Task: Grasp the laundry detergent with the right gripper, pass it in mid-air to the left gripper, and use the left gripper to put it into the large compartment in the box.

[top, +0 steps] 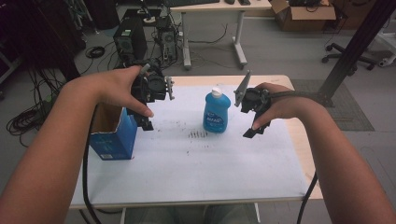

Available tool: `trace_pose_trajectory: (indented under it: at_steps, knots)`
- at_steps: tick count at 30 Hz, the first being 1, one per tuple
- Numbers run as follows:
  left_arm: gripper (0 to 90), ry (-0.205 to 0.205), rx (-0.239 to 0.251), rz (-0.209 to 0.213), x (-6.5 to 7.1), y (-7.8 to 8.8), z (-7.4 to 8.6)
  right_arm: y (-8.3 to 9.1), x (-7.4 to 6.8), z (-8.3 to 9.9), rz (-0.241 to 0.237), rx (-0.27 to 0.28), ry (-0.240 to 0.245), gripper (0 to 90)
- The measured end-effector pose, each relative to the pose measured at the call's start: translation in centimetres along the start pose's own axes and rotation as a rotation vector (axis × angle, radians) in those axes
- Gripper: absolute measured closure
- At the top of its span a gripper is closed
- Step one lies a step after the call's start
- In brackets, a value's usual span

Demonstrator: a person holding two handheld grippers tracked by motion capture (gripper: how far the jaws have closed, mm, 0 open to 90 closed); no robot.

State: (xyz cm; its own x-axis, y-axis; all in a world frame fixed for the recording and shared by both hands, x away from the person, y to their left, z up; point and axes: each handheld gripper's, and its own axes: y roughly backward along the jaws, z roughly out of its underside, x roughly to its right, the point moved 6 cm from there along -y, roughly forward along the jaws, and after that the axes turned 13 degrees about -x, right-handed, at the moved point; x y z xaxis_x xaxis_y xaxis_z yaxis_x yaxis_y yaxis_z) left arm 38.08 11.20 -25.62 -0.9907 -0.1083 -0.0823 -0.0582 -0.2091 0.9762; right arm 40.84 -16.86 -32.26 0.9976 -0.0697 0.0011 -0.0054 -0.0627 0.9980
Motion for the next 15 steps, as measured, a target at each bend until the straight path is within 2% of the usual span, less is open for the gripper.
trace_pose_trajectory:
  at_steps: [5, 9, 15]
  knots:
    - [6.3, -0.007, -0.002, -0.002, 0.1, 0.0, 0.0, -0.3, 0.6, 0.8, 0.021, 0.053, -0.036, 4.3]
    - [6.2, -0.008, 0.003, -0.005, 0.2, 0.1, 0.1, -0.9, 1.4, 1.5, 0.038, 0.12, -0.065, 4.2]
    - [6.2, -0.005, 0.001, -0.01, 0.4, 0.2, 0.3, -2.3, 2.4, 2.4, 0.051, 0.158, -0.094, 4.0]
